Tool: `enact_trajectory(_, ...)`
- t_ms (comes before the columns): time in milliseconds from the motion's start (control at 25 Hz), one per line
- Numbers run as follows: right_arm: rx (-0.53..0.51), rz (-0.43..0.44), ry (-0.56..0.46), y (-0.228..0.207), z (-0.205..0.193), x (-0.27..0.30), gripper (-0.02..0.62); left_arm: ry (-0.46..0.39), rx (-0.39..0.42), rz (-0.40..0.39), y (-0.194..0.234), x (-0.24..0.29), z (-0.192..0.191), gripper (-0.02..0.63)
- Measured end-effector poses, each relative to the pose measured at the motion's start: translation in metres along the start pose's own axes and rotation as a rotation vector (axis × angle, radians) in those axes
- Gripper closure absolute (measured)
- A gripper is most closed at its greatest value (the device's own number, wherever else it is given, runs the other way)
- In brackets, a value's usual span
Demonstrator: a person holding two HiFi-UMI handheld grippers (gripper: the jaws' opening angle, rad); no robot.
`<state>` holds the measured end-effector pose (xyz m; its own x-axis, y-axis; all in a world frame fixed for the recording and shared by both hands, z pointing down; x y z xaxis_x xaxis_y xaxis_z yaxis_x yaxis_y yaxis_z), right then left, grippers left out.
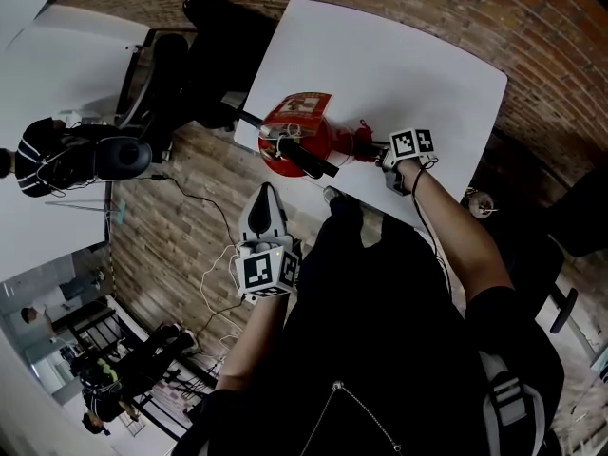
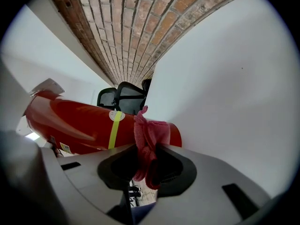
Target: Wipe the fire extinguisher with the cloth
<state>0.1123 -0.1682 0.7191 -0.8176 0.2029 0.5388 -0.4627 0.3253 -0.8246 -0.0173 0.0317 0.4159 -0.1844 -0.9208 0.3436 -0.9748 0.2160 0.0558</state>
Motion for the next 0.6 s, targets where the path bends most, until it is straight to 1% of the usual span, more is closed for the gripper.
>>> enact_trajectory(600,-0.012,0.08,-0.022,0.043,0.007,-0.031,0.488,-0.018,-0.009,-0.01,-0.007,0.004,0.003,0.575)
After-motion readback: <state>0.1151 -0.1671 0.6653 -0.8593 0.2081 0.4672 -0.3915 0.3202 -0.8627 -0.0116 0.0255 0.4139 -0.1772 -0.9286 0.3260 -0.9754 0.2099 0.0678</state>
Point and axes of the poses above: the fingertips, and each gripper's own axes: x forward along the fingers, y to its left, z out of its top, the point moved 6 cm from there along -x, backward along the fingers, and after that the axes turned 9 degrees about -z, right-handed, at the moved point
